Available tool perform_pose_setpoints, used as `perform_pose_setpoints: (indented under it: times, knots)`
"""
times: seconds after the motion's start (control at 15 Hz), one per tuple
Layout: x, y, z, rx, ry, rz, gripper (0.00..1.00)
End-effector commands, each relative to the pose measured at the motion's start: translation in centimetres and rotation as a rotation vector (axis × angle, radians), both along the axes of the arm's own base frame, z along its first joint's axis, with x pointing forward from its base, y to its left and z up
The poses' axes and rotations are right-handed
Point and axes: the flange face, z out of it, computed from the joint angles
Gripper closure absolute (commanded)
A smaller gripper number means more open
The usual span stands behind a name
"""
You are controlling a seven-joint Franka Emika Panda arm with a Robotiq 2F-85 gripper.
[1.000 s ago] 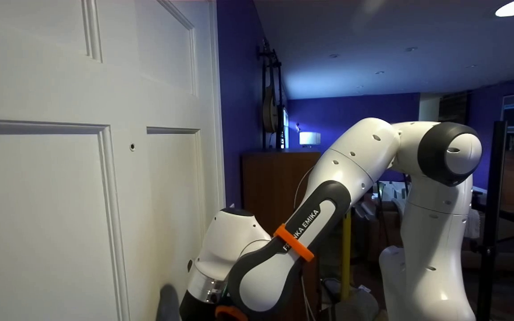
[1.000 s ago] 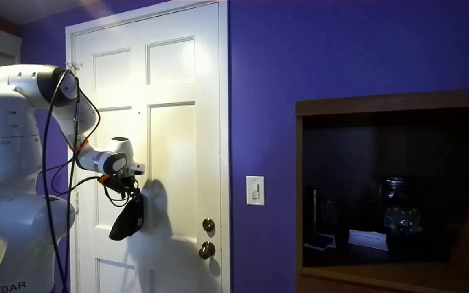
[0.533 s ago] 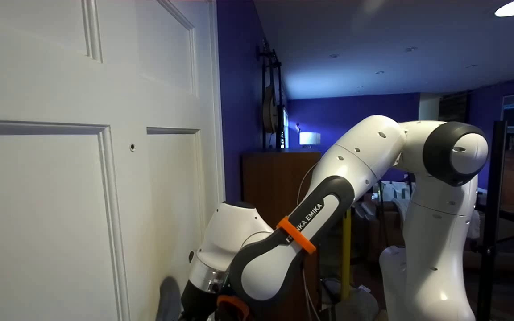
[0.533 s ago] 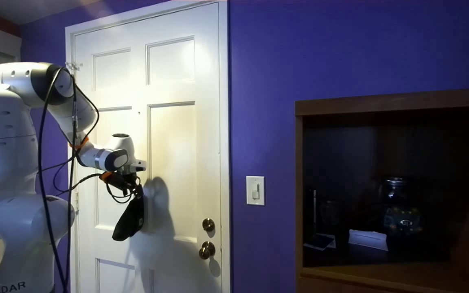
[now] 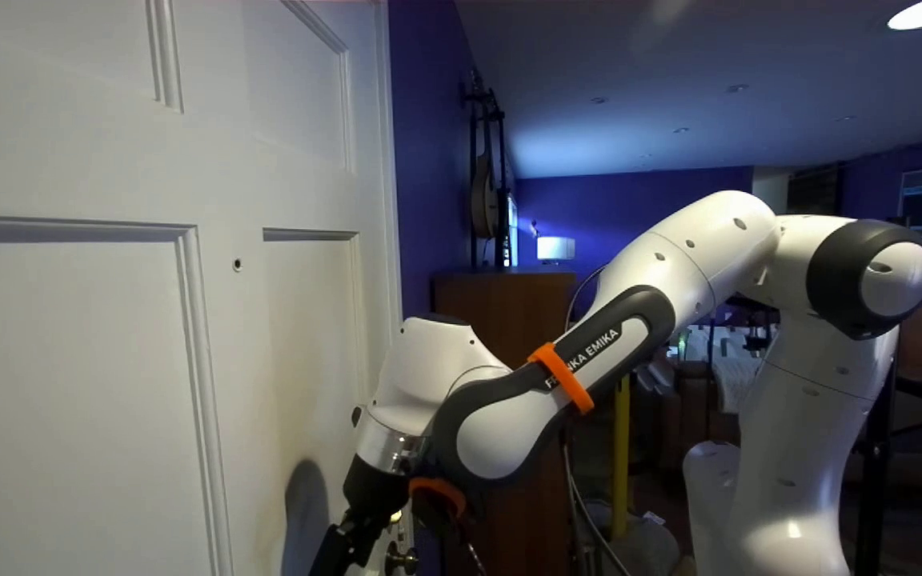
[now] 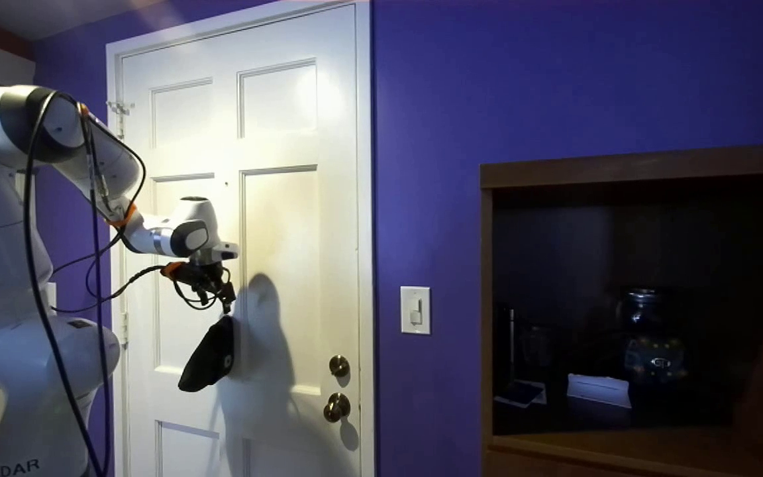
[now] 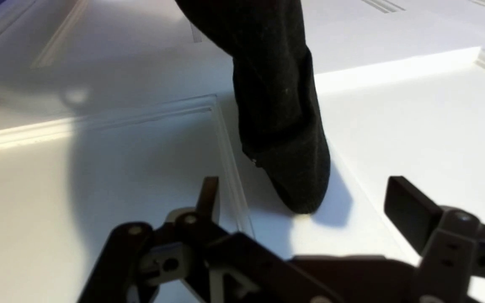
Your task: Remove the head sock from the cabinet top and place it on the door coat hanging nail
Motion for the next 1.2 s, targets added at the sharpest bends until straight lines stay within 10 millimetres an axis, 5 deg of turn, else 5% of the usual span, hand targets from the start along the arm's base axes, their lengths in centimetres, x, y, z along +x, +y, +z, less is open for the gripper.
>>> perform_pose_setpoints:
  times: [0.0,0.53,1.13]
  knots:
    - [-1.7,-0.9,4.4,-0.049,-0.004,0.006,0.0]
    - [-4.8,-2.3,13.5,-0.225,-0.051,0.033,0.0]
    - [-7.0,-3.3,19.3,-0.243,-0.093,-0.011,0.0]
